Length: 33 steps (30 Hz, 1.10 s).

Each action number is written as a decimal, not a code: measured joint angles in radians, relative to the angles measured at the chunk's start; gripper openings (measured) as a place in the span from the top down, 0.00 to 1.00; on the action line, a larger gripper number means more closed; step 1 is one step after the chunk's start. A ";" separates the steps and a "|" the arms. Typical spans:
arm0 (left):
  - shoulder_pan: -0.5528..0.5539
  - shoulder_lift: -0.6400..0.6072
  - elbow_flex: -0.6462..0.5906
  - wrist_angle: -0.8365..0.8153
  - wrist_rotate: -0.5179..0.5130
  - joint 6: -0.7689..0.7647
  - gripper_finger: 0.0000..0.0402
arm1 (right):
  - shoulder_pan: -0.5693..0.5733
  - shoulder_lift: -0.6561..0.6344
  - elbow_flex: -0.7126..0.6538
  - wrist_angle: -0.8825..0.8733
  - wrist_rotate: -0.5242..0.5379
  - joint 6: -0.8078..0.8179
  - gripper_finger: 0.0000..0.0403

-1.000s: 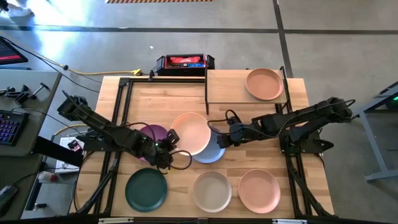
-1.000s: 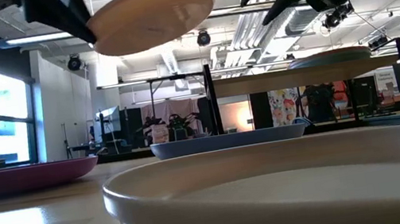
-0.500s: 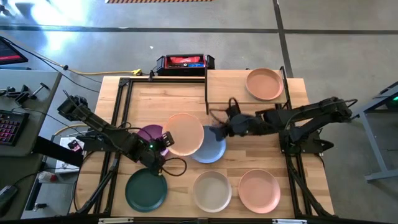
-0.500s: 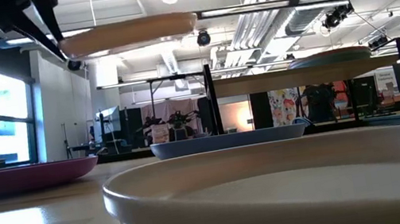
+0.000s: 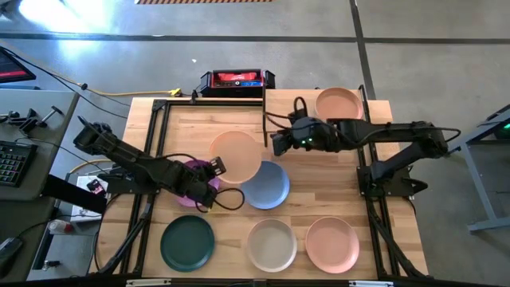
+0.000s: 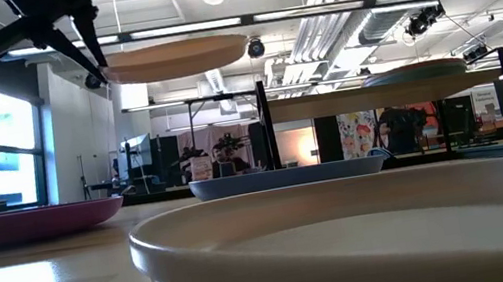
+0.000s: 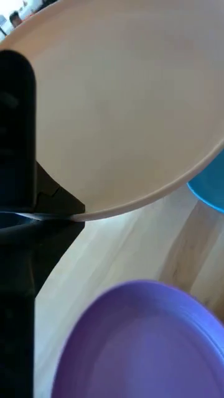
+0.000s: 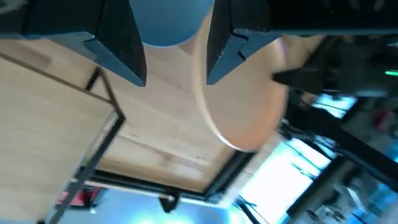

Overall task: Place and stack plates onto a shelf
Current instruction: Stack the light orange plate on top of the dark orange stacked plates on the shelf

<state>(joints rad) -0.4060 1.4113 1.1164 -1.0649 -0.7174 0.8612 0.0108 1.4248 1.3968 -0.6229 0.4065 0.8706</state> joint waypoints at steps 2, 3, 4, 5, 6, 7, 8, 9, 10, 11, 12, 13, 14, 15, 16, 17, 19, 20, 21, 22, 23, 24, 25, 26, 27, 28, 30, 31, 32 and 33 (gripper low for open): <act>0.001 0.000 0.000 0.006 -0.027 0.028 1.00 | -0.001 0.027 0.000 -0.002 -0.001 -0.014 0.63; 0.001 0.000 0.000 0.014 -0.038 0.044 1.00 | 0.000 0.042 0.000 -0.007 -0.004 -0.019 0.63; 0.001 0.000 0.000 0.018 -0.051 0.062 1.00 | 0.000 0.058 0.000 -0.011 -0.004 -0.024 0.63; 0.001 0.000 0.000 0.021 -0.057 0.077 1.00 | 0.000 0.071 0.000 -0.011 -0.006 -0.027 0.63; 0.001 0.000 0.000 0.021 -0.056 0.089 1.00 | 0.001 0.081 0.000 -0.011 -0.006 -0.027 0.63; 0.001 0.000 0.000 0.018 -0.056 0.094 1.00 | 0.002 0.089 0.000 -0.008 -0.006 -0.027 0.63; 0.001 0.000 0.000 0.019 -0.055 0.095 1.00 | 0.003 0.096 0.000 -0.007 -0.006 -0.027 0.63; 0.001 0.000 0.000 0.021 -0.055 0.095 1.00 | 0.003 0.105 0.000 -0.003 -0.005 -0.027 0.63; 0.001 0.000 0.000 0.020 -0.055 0.094 1.00 | 0.003 0.113 0.000 0.000 -0.006 -0.027 0.63; 0.001 0.000 0.000 0.020 -0.056 0.094 1.00 | 0.004 0.122 0.000 -0.002 -0.007 -0.031 0.63; 0.001 0.000 0.000 0.020 -0.056 0.094 1.00 | 0.004 0.131 0.000 0.000 -0.015 -0.035 0.63; 0.001 0.000 0.000 0.020 -0.056 0.094 1.00 | 0.004 0.139 0.000 0.003 -0.026 -0.040 0.63; 0.001 0.000 0.000 0.020 -0.055 0.094 1.00 | 0.005 0.145 0.000 0.005 -0.037 -0.040 0.63; 0.001 0.000 0.000 0.020 -0.055 0.094 1.00 | 0.008 0.151 0.000 0.008 -0.041 -0.038 0.63; 0.001 0.000 0.000 0.018 -0.054 0.094 1.00 | 0.011 0.156 0.000 0.009 -0.040 -0.037 0.63; 0.001 0.000 0.000 0.016 -0.052 0.094 1.00 | 0.015 0.160 0.000 0.009 -0.038 -0.037 0.63; 0.001 0.000 0.000 0.016 -0.048 0.094 1.00 | 0.021 0.161 0.000 0.009 -0.035 -0.036 0.63; 0.001 0.000 0.000 0.017 -0.047 0.094 1.00 | 0.023 0.161 0.000 0.012 -0.032 -0.035 0.63; 0.001 0.000 0.000 0.016 -0.047 0.094 1.00 | 0.024 0.161 0.000 0.012 -0.030 -0.033 0.63; 0.001 0.000 0.000 0.017 -0.047 0.094 1.00 | 0.024 0.160 0.000 0.011 -0.023 -0.026 0.63; 0.001 0.000 0.000 0.018 -0.048 0.093 1.00 | 0.024 0.159 0.000 0.008 -0.015 -0.015 0.63; 0.001 0.000 0.000 0.021 -0.049 0.093 1.00 | 0.024 0.158 0.000 0.007 -0.005 -0.009 0.63; 0.001 0.000 0.000 0.022 -0.050 0.093 1.00 | 0.024 0.157 0.000 0.007 0.008 -0.007 0.63; 0.001 0.000 0.000 0.022 -0.051 0.093 1.00 | 0.024 0.157 0.000 0.007 0.012 -0.007 0.63; 0.001 0.000 0.000 0.021 -0.051 0.093 1.00 | 0.024 0.157 0.000 0.008 0.013 -0.007 0.63; 0.001 0.000 0.000 0.021 -0.051 0.091 1.00 | 0.024 0.157 0.000 0.011 0.013 -0.006 0.63; 0.001 0.000 0.000 0.021 -0.051 0.084 1.00 | 0.024 0.155 0.000 0.014 0.015 -0.004 0.63; 0.001 0.000 0.000 0.021 -0.051 0.084 1.00 | 0.024 0.155 0.000 0.014 0.018 -0.004 0.63; -0.001 0.000 0.000 0.021 -0.051 0.084 1.00 | 0.024 0.154 -0.001 0.013 0.026 -0.003 0.63; -0.002 0.000 0.000 0.021 -0.051 0.084 1.00 | 0.022 0.152 -0.001 0.013 0.038 0.005 0.63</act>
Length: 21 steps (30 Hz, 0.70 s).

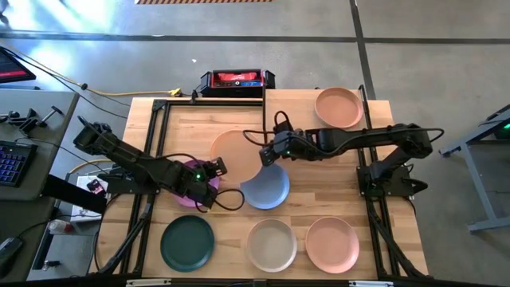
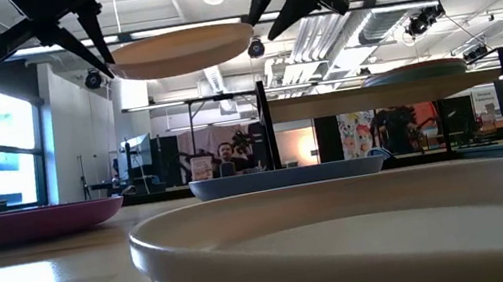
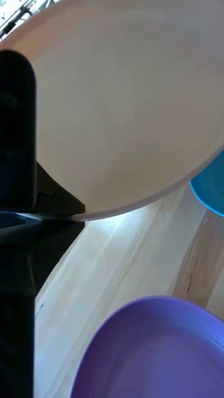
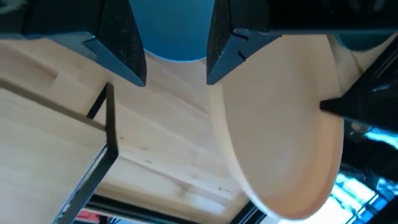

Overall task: Place and stack plates onto a shelf
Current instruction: Stack the light orange plate on top of the dark orange stacked plates on the shelf

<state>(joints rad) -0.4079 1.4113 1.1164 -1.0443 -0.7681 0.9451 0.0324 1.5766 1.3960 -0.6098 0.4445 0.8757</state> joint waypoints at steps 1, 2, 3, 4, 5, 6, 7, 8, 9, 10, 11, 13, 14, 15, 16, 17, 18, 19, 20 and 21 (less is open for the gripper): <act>-0.001 0.000 0.000 0.000 0.000 -0.001 1.00 | -0.002 -0.002 0.000 0.004 0.009 0.008 0.63; -0.001 0.000 0.000 0.000 0.001 -0.008 1.00 | -0.005 -0.002 0.001 0.012 0.012 0.009 0.63; -0.001 0.000 0.000 -0.001 0.001 -0.017 1.00 | -0.006 -0.002 0.006 0.010 0.012 0.009 0.63; -0.001 0.000 0.000 -0.001 0.002 -0.023 1.00 | -0.006 -0.002 0.013 0.010 0.012 0.006 0.63; -0.001 0.000 0.000 -0.001 0.005 -0.025 1.00 | -0.006 -0.002 0.020 0.015 0.015 -0.001 0.63; -0.001 0.000 0.000 -0.001 0.012 -0.025 1.00 | -0.006 -0.003 0.030 0.023 0.019 -0.007 0.63; -0.001 0.000 0.000 -0.001 0.017 -0.025 1.00 | -0.006 -0.003 0.040 0.025 0.019 -0.019 0.63; -0.001 0.000 0.000 -0.001 0.019 -0.025 1.00 | -0.005 -0.003 0.052 0.022 0.018 -0.033 0.63; 0.003 0.000 0.000 -0.001 0.019 -0.025 1.00 | -0.003 -0.003 0.066 0.017 0.014 -0.048 0.63; 0.006 0.000 0.000 0.000 0.018 -0.025 1.00 | -0.002 -0.004 0.077 0.017 0.007 -0.063 0.63; 0.009 0.000 0.000 0.000 0.013 -0.025 1.00 | -0.002 -0.005 0.082 0.020 -0.002 -0.069 0.63; 0.017 0.000 0.000 0.004 -0.020 -0.025 1.00 | -0.002 -0.006 0.084 0.014 -0.010 -0.069 0.63; 0.020 0.000 0.000 0.004 -0.040 -0.025 1.00 | -0.002 -0.005 0.084 0.005 -0.011 -0.069 0.63; 0.024 0.000 0.000 0.004 -0.060 -0.025 1.00 | -0.002 -0.005 0.084 -0.005 -0.012 -0.069 0.63; 0.026 0.000 0.000 0.007 -0.076 -0.025 1.00 | -0.002 -0.005 0.084 -0.014 -0.011 -0.065 0.63; 0.030 0.000 0.000 0.012 -0.085 -0.023 1.00 | -0.002 -0.001 0.084 -0.017 -0.011 -0.062 0.63; 0.032 0.000 0.000 0.018 -0.090 -0.016 1.00 | -0.002 0.002 0.084 -0.021 -0.015 -0.056 0.63; 0.034 0.000 0.000 0.027 -0.093 -0.005 1.00 | -0.003 0.007 0.083 -0.030 -0.021 -0.047 0.63; 0.035 0.000 0.000 0.039 -0.096 0.006 1.00 | -0.003 0.011 0.083 -0.035 -0.028 -0.045 0.63; 0.035 0.000 0.000 0.057 -0.103 0.011 1.00 | -0.003 0.015 0.083 -0.032 -0.033 -0.045 0.63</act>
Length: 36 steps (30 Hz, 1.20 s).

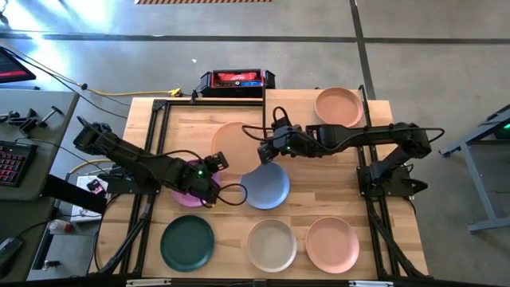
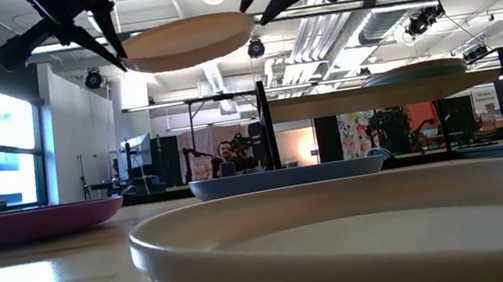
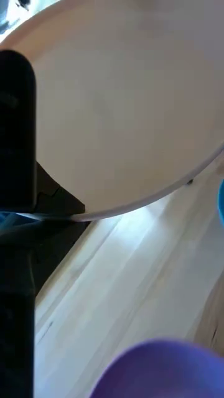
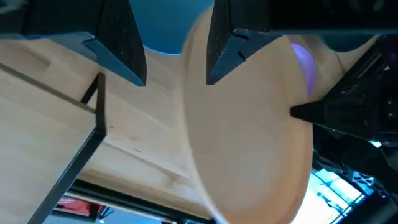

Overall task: Place and stack plates onto a shelf
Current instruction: Stack the light orange plate on top of the dark orange stacked plates on the shelf

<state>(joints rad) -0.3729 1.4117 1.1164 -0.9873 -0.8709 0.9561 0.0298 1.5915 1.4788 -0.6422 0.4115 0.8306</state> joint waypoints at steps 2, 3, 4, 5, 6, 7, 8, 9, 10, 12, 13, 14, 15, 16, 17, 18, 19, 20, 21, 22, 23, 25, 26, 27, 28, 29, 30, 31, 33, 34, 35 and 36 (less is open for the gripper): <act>0.000 0.000 0.000 0.045 -0.024 0.014 1.00 | 0.000 0.011 0.000 0.001 -0.002 0.000 0.63; 0.000 0.000 0.000 0.065 -0.030 0.023 1.00 | 0.000 0.014 0.000 -0.003 -0.003 0.000 0.63; 0.000 0.000 0.000 0.081 -0.031 0.036 1.00 | 0.000 0.016 -0.001 -0.011 -0.004 0.003 0.63; 0.000 0.000 0.000 0.089 -0.031 0.047 1.00 | 0.002 0.018 -0.001 -0.011 -0.003 0.005 0.63; 0.000 0.000 0.000 0.092 -0.031 0.055 1.00 | 0.004 0.018 -0.001 -0.007 -0.002 0.006 0.63; 0.000 0.000 0.000 0.093 -0.031 0.060 1.00 | 0.006 0.018 -0.001 -0.007 0.000 0.006 0.64; 0.000 0.000 0.000 0.092 -0.030 0.061 1.00 | 0.010 0.018 -0.001 -0.008 0.001 0.006 0.65; 0.000 0.000 0.000 0.091 -0.030 0.060 1.00 | 0.012 0.018 -0.001 -0.008 0.002 0.006 0.67; 0.000 0.000 0.000 0.090 -0.030 0.060 1.00 | 0.012 0.018 -0.001 -0.009 0.003 0.006 0.69; 0.000 0.000 0.000 0.089 -0.030 0.060 1.00 | 0.012 0.018 -0.001 -0.013 0.003 0.006 0.74; 0.000 0.000 0.000 0.089 -0.030 0.060 1.00 | 0.012 0.018 -0.001 -0.013 0.002 0.006 0.77; 0.000 0.000 0.000 0.088 -0.030 0.060 1.00 | 0.012 0.018 -0.001 -0.012 0.001 0.006 0.79; 0.000 0.000 0.000 0.088 -0.030 0.059 1.00 | 0.013 0.018 -0.001 -0.012 0.000 0.006 0.82; 0.000 0.000 0.000 0.088 -0.028 0.059 1.00 | 0.013 0.018 -0.001 -0.012 0.000 0.006 0.84; 0.000 0.000 0.000 0.087 -0.022 0.053 1.00 | 0.013 0.018 -0.001 -0.012 -0.001 0.007 0.86; 0.000 0.000 0.000 0.086 -0.016 0.045 1.00 | 0.013 0.017 -0.001 -0.012 -0.001 0.007 0.89; 0.000 0.000 0.000 0.086 -0.009 0.034 1.00 | 0.014 0.017 -0.001 -0.011 -0.001 0.009 0.91; 0.000 0.000 0.000 0.087 -0.002 0.020 1.00 | 0.016 0.016 -0.001 -0.008 -0.001 0.011 0.94; 0.000 0.000 0.000 0.088 0.002 0.008 1.00 | 0.017 0.016 -0.001 -0.006 0.000 0.013 0.96; 0.000 0.000 0.000 0.090 0.004 -0.006 1.00 | 0.017 0.016 -0.001 -0.003 -0.001 0.017 0.98; 0.000 0.000 0.000 0.093 0.005 -0.019 1.00 | 0.017 0.016 -0.001 -0.001 -0.002 0.025 0.98; 0.000 0.000 0.000 0.098 0.007 -0.043 1.00 | 0.017 0.015 -0.001 0.000 -0.002 0.045 0.98; -0.001 0.000 0.000 0.102 0.006 -0.055 0.99 | 0.017 0.015 -0.001 0.001 -0.002 0.052 0.98; -0.001 0.000 0.000 0.105 0.003 -0.064 0.99 | 0.017 0.015 -0.001 0.001 -0.002 0.058 0.98; -0.001 0.000 0.000 0.110 0.000 -0.075 0.98 | 0.017 0.015 -0.001 0.001 -0.002 0.063 0.99; -0.001 0.000 0.000 0.113 -0.004 -0.088 0.97 | 0.017 0.014 -0.001 0.000 -0.001 0.069 0.99; -0.001 0.000 0.000 0.114 -0.006 -0.102 0.96 | 0.017 0.014 -0.001 0.000 -0.001 0.080 0.99; 0.000 0.000 0.000 0.116 -0.007 -0.118 0.95 | 0.017 0.014 -0.001 -0.001 -0.001 0.090 0.99; 0.000 0.000 0.000 0.117 -0.007 -0.149 0.94 | 0.017 0.014 -0.001 -0.003 -0.003 0.107 0.99; 0.001 0.000 0.000 0.118 -0.004 -0.165 0.94 | 0.017 0.014 -0.001 -0.003 -0.003 0.109 0.99; 0.001 0.000 0.000 0.119 0.000 -0.182 0.93 | 0.017 0.014 -0.001 -0.002 -0.003 0.110 0.99; 0.001 0.000 0.000 0.119 0.002 -0.203 0.92 | 0.017 0.014 -0.001 -0.002 -0.003 0.112 0.99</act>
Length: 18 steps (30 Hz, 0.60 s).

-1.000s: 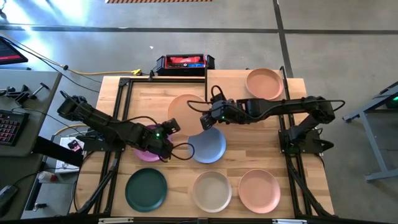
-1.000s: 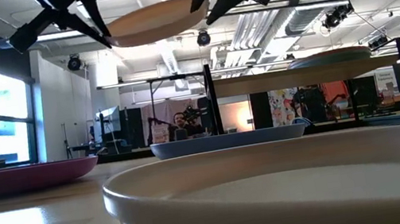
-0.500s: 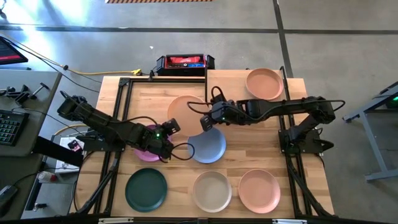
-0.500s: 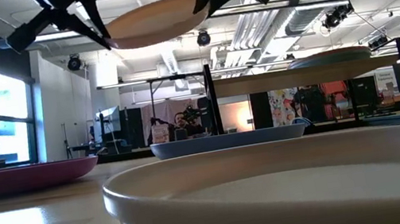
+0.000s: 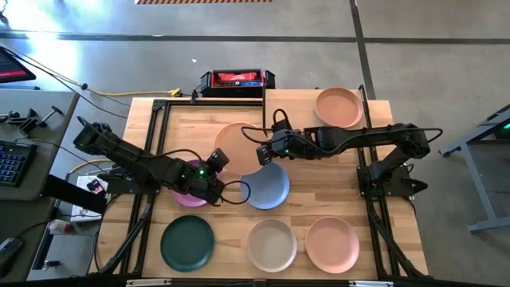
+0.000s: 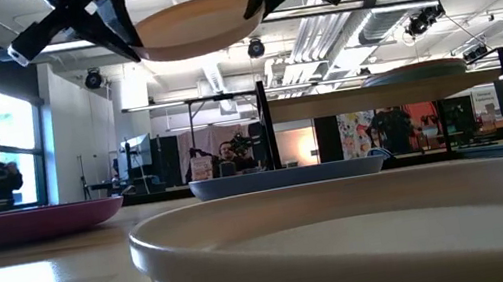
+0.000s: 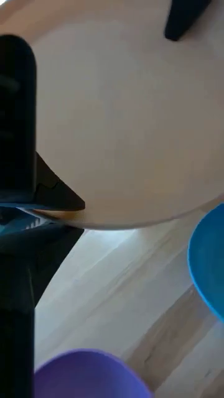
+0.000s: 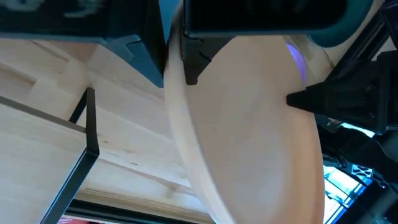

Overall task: Place and stack plates onto a shelf
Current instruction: Stack the light orange plate on top of the dark orange stacked plates on the shelf

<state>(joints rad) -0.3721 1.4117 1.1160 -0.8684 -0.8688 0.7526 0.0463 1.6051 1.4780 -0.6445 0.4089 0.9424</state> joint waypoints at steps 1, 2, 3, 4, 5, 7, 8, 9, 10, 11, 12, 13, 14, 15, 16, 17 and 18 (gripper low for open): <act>0.000 0.000 0.000 0.000 0.000 -0.023 0.92 | 0.000 0.000 0.000 0.000 0.000 0.005 0.99; 0.000 0.000 0.000 0.000 0.000 -0.046 0.91 | 0.000 0.000 0.000 -0.002 0.000 0.015 0.99; 0.000 0.000 0.000 0.000 0.002 -0.068 0.90 | 0.000 0.000 0.000 -0.004 0.000 0.021 0.99; 0.000 0.000 0.000 0.001 0.004 -0.088 0.89 | 0.000 0.000 0.000 -0.005 0.000 0.023 0.99; 0.000 0.000 0.000 0.002 0.006 -0.107 0.87 | 0.000 0.000 0.000 -0.007 0.000 0.024 0.99; 0.000 0.000 0.000 0.002 0.007 -0.155 0.85 | 0.000 0.000 0.000 -0.010 0.000 0.030 0.99; 0.001 0.000 0.000 0.002 0.007 -0.182 0.83 | 0.000 0.000 0.000 -0.012 0.000 0.037 0.99; 0.001 0.000 0.000 0.002 0.006 -0.209 0.82 | 0.000 0.000 0.000 -0.016 0.000 0.045 0.99; 0.001 0.000 0.000 0.003 0.006 -0.236 0.80 | 0.000 0.000 0.000 -0.021 0.000 0.046 0.99; 0.001 0.000 0.000 0.003 0.001 -0.261 0.79 | 0.000 -0.001 0.000 -0.025 0.000 0.049 0.99; 0.001 0.000 0.000 0.004 -0.016 -0.285 0.77 | 0.000 -0.003 0.000 -0.030 0.002 0.055 0.99; 0.001 0.000 0.000 0.003 -0.044 -0.308 0.76 | 0.000 -0.005 0.000 -0.033 0.006 0.063 0.99; 0.000 -0.001 0.000 0.003 -0.073 -0.332 0.75 | 0.000 -0.010 0.000 -0.040 0.009 0.073 0.99; 0.000 -0.003 0.000 0.003 -0.090 -0.354 0.73 | 0.000 -0.016 0.000 -0.051 0.012 0.075 0.99; 0.001 -0.004 0.000 0.003 -0.099 -0.373 0.73 | 0.000 -0.023 0.000 -0.061 0.018 0.078 0.99; 0.001 -0.005 0.000 0.003 -0.104 -0.392 0.72 | 0.000 -0.028 0.000 -0.072 0.024 0.078 0.99; 0.000 -0.008 0.000 0.003 -0.106 -0.406 0.71 | -0.001 -0.035 0.000 -0.087 0.029 0.079 0.99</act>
<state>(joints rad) -0.3720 1.4037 1.1164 -0.8654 -0.9752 0.3462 0.0456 1.5702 1.4780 -0.7313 0.4378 1.0210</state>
